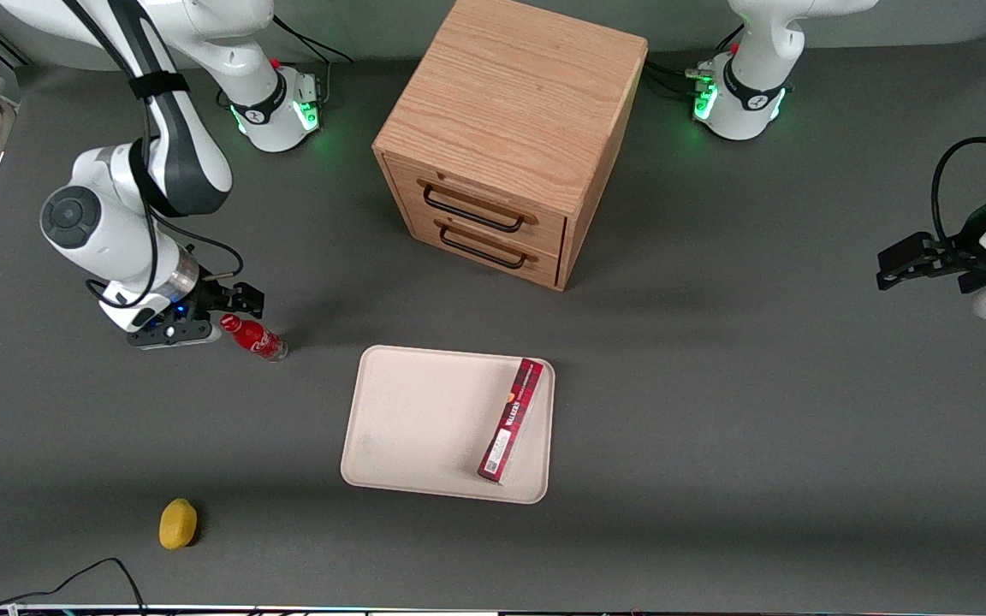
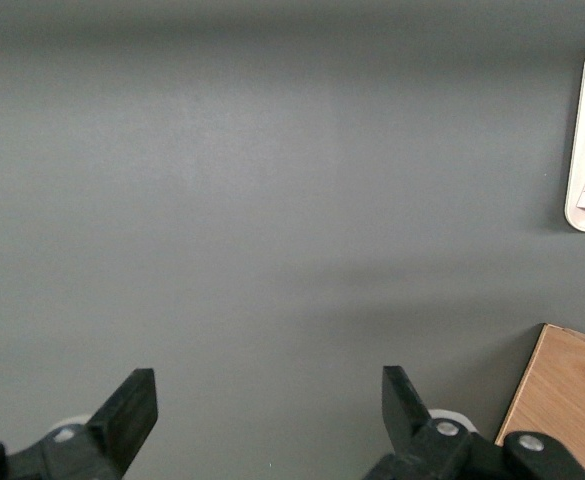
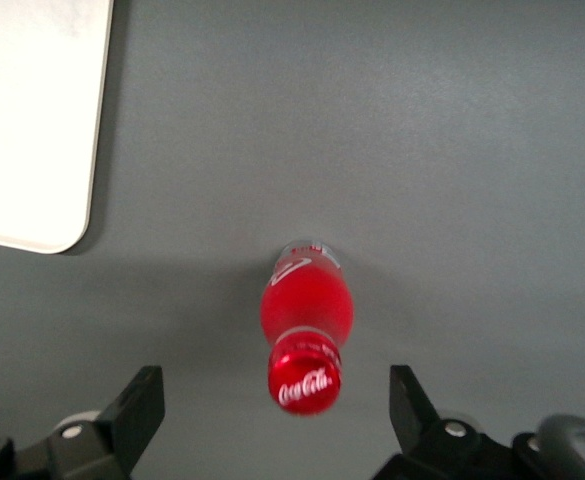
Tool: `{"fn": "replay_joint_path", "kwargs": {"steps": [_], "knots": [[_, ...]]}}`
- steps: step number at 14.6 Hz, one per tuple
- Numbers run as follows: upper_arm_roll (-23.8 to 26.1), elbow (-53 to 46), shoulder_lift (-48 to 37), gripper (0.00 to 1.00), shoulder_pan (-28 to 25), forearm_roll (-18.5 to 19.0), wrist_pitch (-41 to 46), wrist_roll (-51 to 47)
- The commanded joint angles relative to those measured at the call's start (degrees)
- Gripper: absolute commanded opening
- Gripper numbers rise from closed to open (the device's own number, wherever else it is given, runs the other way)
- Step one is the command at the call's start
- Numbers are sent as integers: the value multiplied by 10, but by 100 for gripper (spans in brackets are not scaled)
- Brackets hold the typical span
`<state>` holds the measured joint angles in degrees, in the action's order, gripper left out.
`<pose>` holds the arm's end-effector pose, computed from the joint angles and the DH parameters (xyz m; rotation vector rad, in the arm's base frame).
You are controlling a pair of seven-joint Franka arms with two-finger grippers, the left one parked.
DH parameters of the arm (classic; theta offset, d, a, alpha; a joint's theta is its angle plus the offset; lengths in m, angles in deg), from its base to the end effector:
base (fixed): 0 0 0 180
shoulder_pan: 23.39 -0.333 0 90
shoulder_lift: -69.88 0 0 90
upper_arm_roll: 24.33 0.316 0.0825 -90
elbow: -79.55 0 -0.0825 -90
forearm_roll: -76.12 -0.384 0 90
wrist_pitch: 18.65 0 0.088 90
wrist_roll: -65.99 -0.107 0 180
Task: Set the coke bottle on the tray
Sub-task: 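Close the right gripper around the bottle's cap end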
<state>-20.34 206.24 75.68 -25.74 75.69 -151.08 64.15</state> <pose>0.5375 0.0597 0.3335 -3.1270 -0.1144 0.0027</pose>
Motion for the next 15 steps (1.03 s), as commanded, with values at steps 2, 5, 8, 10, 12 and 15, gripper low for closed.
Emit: {"fn": "replay_joint_path", "kwargs": {"steps": [2,5,8,10,12,15], "knots": [[-1,4,7,94,3,-5,-12,15],[0,6,6,61,5,-5,-15,18],[-1,8,2,5,6,-4,-12,25],[-1,5,-3,0,6,-4,-4,23],[-5,-27,-22,0,7,-4,60,23],[-8,-148,-42,0,8,-4,239,17]]}}
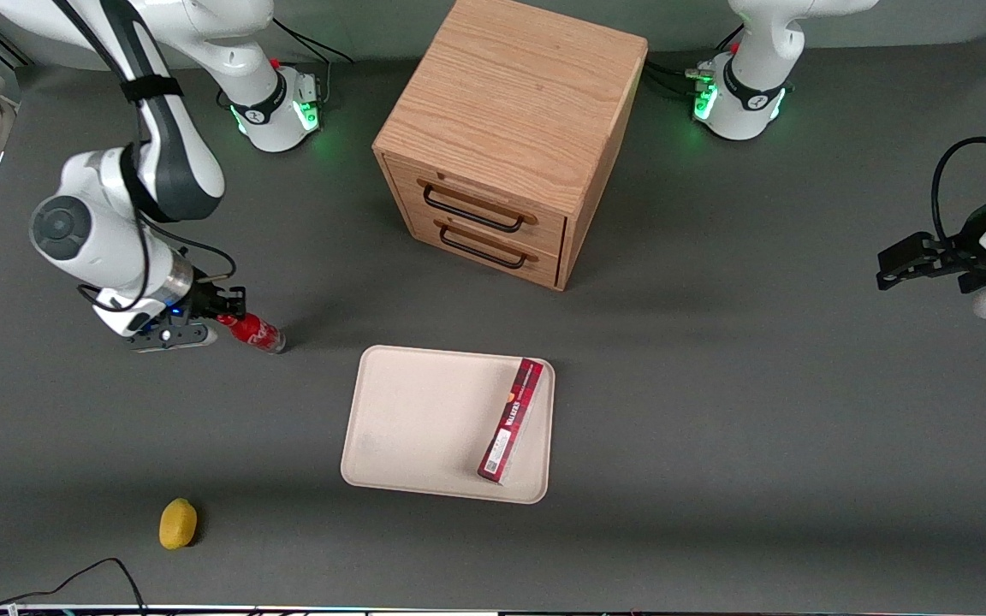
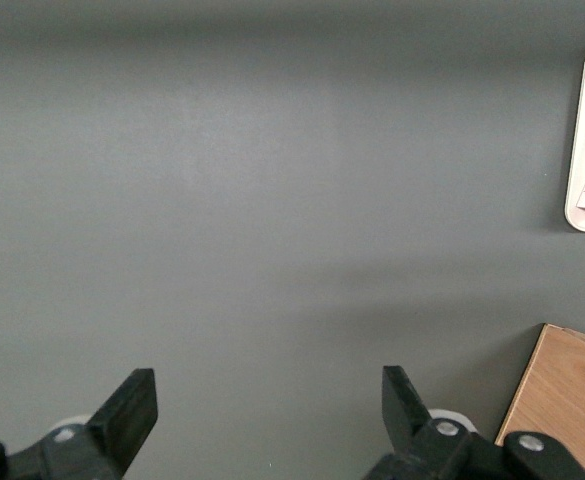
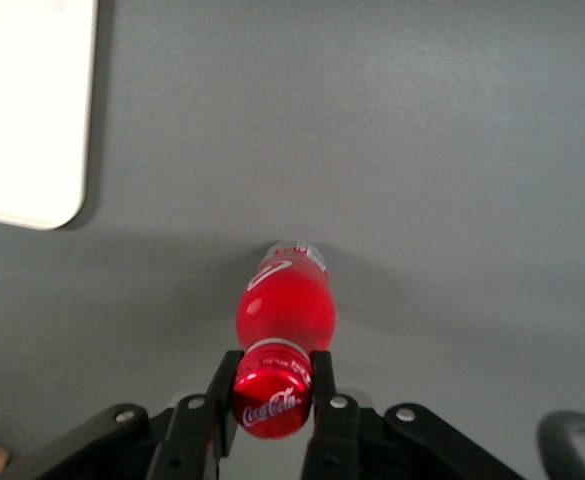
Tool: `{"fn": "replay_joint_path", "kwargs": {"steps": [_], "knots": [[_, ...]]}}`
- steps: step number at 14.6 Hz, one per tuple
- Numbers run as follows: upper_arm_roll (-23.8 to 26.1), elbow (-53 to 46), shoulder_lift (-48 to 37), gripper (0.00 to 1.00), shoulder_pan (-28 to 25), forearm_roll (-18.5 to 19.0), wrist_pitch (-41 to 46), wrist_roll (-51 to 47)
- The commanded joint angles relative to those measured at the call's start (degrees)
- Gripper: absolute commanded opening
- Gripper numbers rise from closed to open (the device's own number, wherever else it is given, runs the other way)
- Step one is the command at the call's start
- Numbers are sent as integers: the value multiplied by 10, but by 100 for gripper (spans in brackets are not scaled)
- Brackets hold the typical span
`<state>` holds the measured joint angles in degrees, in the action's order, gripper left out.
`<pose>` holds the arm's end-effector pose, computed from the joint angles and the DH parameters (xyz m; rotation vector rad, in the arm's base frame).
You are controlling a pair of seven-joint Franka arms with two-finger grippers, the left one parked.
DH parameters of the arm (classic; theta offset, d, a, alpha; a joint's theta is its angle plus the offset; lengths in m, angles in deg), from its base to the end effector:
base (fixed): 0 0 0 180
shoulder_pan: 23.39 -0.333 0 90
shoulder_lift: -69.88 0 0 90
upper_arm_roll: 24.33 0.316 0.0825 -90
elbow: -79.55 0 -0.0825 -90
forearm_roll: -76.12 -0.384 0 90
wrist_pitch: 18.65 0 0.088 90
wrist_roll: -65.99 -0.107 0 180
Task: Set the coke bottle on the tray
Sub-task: 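Close the right gripper around the bottle's cap end, then lift the bottle and carry it over the cream tray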
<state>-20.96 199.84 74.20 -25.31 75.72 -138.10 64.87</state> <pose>0.5447 0.0505 0.3773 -3.1312 -0.1082 0.1417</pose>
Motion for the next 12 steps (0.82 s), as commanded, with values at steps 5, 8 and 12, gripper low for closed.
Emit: {"fn": "replay_joint_path", "kwargs": {"steps": [5,8,12], "knots": [[-4,-388,27,0,14,0,385,4],[-2,-499,91,0,4,19,450,-4],[4,-609,217,0,-53,21,449,-99]]}}
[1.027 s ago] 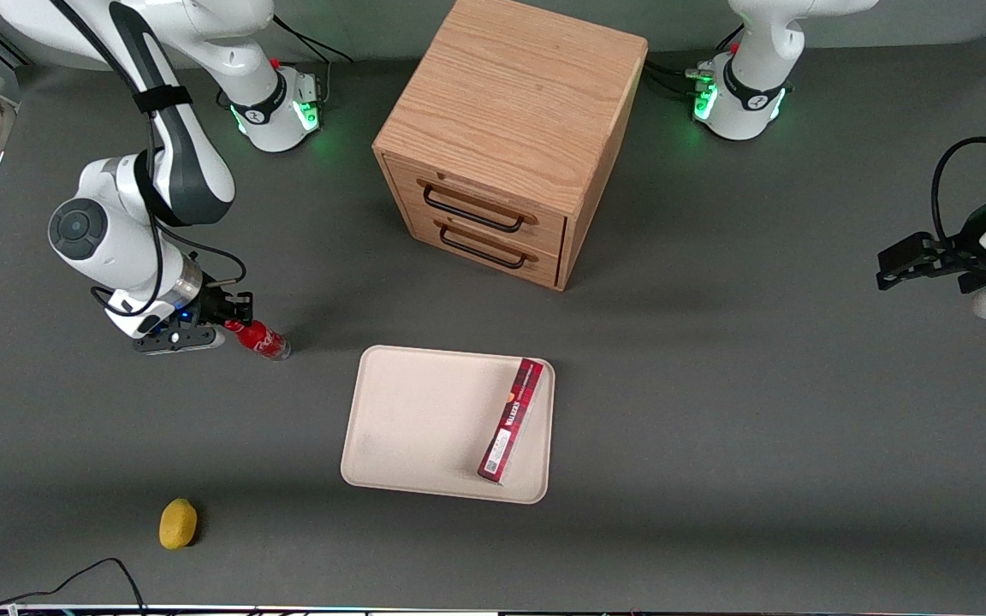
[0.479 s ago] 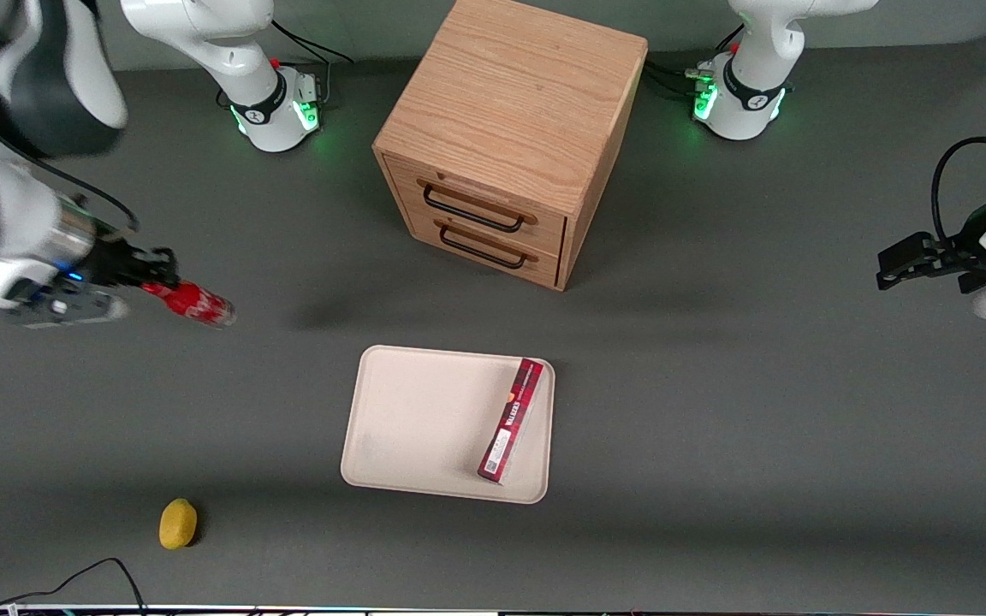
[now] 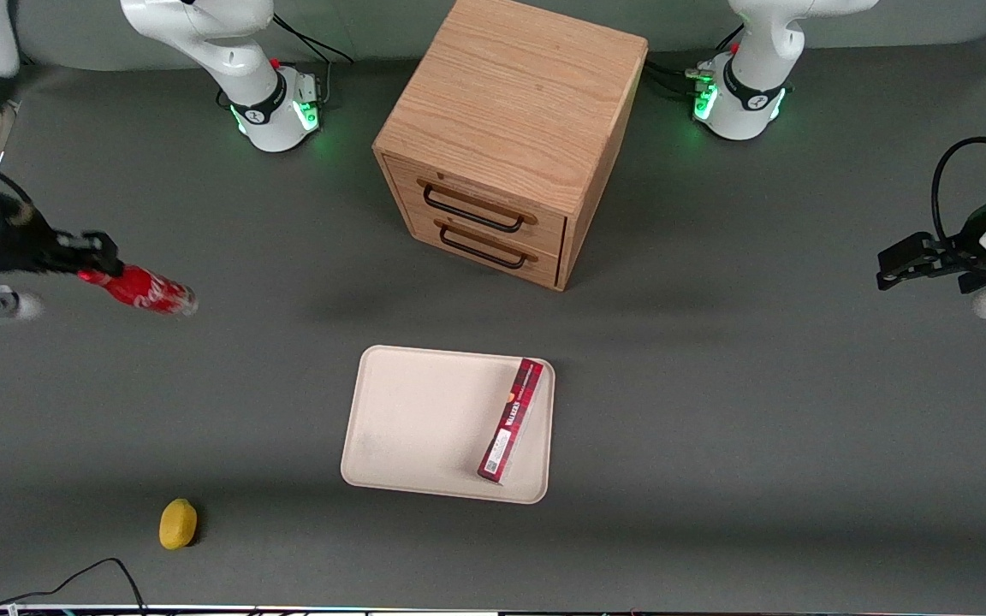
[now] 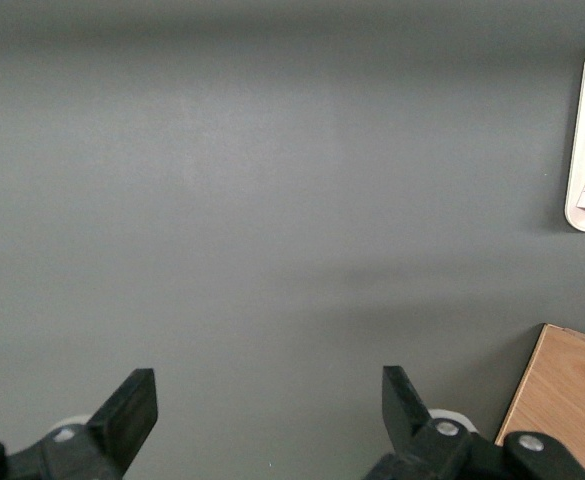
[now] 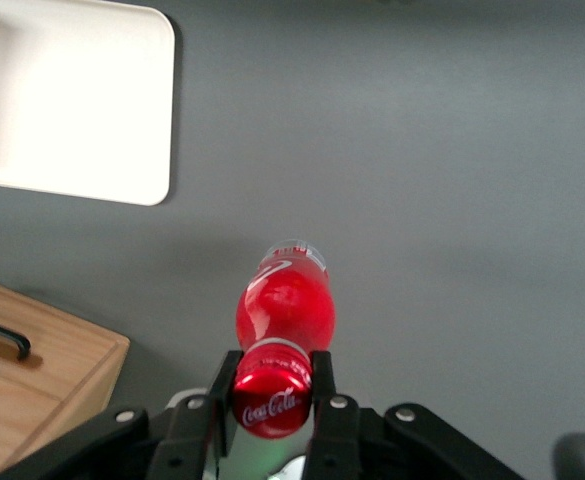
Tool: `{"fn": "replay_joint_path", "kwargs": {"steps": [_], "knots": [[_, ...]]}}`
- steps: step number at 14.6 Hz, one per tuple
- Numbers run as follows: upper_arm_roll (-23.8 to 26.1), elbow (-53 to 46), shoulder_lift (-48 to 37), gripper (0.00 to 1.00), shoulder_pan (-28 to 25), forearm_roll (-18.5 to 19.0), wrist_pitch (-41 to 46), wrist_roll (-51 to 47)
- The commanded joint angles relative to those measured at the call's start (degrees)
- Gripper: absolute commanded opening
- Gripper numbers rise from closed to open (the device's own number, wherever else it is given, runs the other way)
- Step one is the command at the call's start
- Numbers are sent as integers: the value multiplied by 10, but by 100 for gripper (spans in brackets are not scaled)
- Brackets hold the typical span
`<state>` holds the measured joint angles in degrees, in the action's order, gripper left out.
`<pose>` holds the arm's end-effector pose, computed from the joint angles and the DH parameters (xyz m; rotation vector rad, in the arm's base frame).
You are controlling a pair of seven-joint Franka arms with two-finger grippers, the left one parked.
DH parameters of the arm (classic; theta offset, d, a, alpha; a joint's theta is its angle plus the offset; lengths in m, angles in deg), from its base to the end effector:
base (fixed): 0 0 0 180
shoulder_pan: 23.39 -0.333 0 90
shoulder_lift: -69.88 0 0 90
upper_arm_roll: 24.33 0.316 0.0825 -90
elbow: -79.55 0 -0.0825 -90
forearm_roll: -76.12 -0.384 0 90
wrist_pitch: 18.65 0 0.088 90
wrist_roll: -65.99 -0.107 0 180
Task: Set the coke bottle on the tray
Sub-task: 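Lift the bottle and carry it over the cream tray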
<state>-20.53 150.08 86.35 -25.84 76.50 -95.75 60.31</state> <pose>0.6131 0.0597 0.5949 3.1244 0.0124 -0.2702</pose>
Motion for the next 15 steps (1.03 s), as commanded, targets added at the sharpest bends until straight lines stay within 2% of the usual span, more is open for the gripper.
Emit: {"fn": "replay_joint_path", "kwargs": {"steps": [1,4,9,11,13,15], "knots": [[-1,-129,126,0,-70,13,16,-90],[-3,-164,208,0,-133,13,-82,-213],[-5,-163,310,0,-178,14,-256,-299],[-7,-162,331,0,-180,16,-283,-304],[-6,-160,342,0,-179,44,-288,-302],[-6,-159,351,0,-178,47,-309,-300]]}}
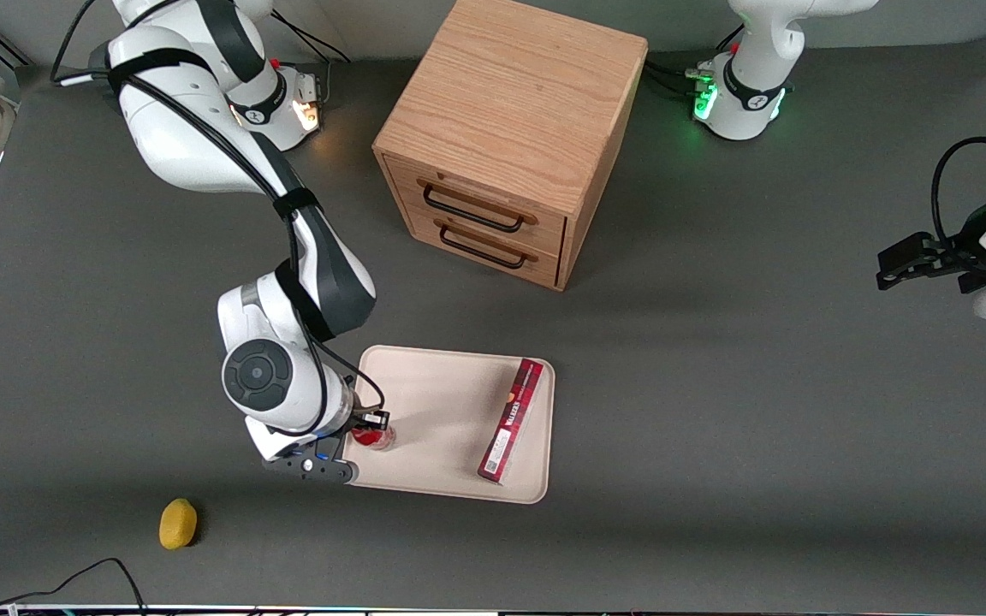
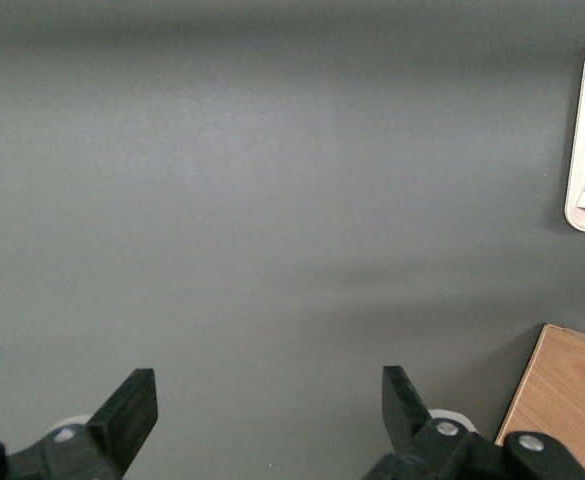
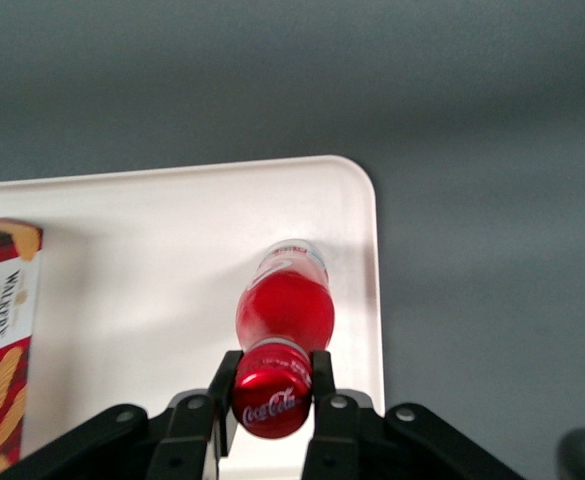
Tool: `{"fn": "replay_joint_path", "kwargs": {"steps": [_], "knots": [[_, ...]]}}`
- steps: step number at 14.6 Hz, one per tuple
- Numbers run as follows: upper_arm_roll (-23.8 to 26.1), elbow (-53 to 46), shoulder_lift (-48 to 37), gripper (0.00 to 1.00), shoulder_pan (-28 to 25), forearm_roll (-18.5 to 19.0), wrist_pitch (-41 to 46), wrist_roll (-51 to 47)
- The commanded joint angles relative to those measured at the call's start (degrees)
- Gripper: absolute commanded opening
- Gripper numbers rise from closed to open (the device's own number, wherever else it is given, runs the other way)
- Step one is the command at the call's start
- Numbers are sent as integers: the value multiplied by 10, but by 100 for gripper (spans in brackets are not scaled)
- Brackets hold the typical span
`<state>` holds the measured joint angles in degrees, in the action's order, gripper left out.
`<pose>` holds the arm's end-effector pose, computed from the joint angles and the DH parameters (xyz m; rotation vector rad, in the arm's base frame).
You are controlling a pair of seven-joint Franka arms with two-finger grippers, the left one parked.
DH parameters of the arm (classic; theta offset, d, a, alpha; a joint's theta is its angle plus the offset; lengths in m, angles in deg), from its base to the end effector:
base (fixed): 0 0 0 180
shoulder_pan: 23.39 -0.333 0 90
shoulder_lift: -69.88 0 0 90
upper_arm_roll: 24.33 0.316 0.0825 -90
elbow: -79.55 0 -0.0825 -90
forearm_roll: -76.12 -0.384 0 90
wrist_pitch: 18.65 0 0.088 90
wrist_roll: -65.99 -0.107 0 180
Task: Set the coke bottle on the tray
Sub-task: 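Lower the bottle onto the tray and open the right gripper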
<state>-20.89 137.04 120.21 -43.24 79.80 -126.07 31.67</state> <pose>0.7191 0.2864 0.3253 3.1109 -0.3037 0.0033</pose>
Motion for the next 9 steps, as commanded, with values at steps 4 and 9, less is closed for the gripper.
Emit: {"fn": "replay_joint_path", "kwargs": {"steps": [4,9], "knots": [[-4,-26,16,85,-2,18,-7,-14],[-2,32,-56,100,6,20,37,-10]]}}
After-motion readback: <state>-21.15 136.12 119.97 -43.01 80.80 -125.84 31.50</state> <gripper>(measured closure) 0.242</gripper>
